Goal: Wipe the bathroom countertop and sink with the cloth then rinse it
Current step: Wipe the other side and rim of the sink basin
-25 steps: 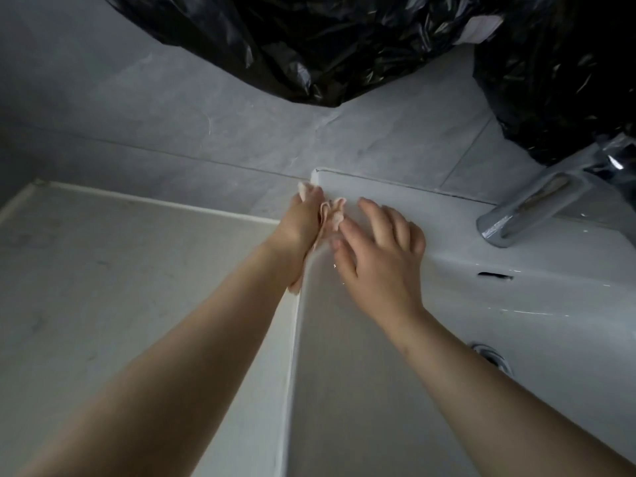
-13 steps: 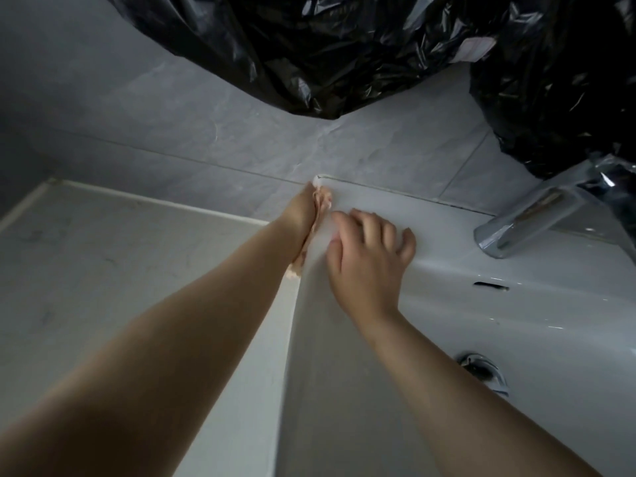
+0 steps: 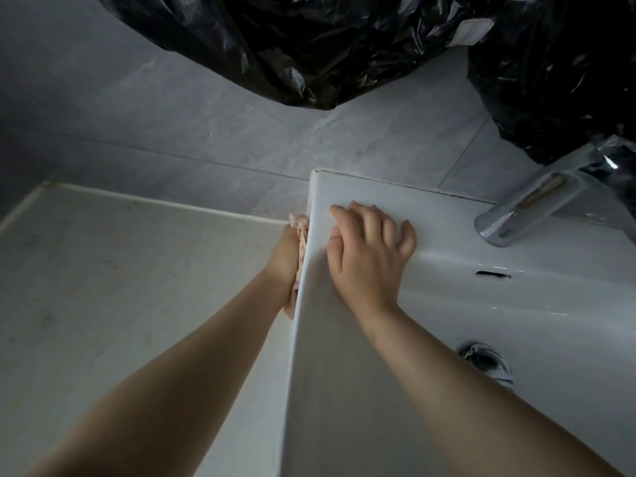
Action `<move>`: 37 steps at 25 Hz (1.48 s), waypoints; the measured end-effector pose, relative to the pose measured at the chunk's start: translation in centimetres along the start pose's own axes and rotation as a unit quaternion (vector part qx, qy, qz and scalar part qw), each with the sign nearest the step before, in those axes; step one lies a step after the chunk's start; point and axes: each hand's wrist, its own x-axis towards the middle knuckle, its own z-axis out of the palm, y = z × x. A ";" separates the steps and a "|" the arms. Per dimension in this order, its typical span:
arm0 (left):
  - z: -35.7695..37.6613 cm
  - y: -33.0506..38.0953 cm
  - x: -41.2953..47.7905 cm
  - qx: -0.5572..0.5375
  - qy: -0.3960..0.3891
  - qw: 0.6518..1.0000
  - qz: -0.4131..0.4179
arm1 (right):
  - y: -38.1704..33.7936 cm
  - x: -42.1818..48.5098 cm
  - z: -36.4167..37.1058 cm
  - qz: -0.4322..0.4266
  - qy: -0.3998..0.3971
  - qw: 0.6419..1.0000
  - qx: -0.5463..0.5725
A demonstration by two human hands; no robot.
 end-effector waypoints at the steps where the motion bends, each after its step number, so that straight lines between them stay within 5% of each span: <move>1: 0.0 -0.2 -1.0 -0.016 0.000 1.000 0.017 | 0.0 0.0 0.0 0.003 -0.002 1.000 0.002; 4: 0.2 -0.4 -3.0 -0.107 -0.025 0.993 0.041 | -0.1 0.2 -0.6 0.014 -0.029 0.999 0.020; 8: 1.0 3.3 -1.1 0.153 -0.001 0.973 0.172 | 1.3 0.9 -2.6 -0.011 -0.082 0.991 0.101; 11: 1.7 5.1 1.2 0.467 0.074 0.862 0.182 | 2.9 1.9 -3.4 0.064 -0.090 0.980 0.165; 14: 2.2 3.7 -0.9 0.603 0.059 0.751 0.261 | 3.5 1.8 -4.0 0.064 -0.119 0.972 0.190; 16: 1.8 2.7 -2.4 0.639 0.030 0.714 0.284 | 3.7 1.7 -4.5 0.095 -0.154 0.960 0.215; 20: 3.7 5.6 0.7 0.682 0.028 0.680 0.267 | 4.3 1.7 -5.4 0.071 -0.136 0.981 0.118; 26: 6.0 3.2 -2.6 0.710 -0.021 0.646 0.279 | 8.3 1.2 -7.0 0.143 -0.231 0.961 -0.042; 31: 9.1 5.7 0.6 0.686 -0.014 0.679 0.260 | 11.3 -0.3 -8.3 0.092 -0.372 0.924 -0.004; 35: 12.4 3.4 -1.7 0.707 -0.057 0.637 0.303 | 13.9 -1.4 -9.5 0.059 -0.299 0.950 0.070; 37: 12.5 3.5 -1.2 0.695 -0.064 0.643 0.314 | 14.7 -2.2 -10.1 0.070 -0.246 0.964 0.067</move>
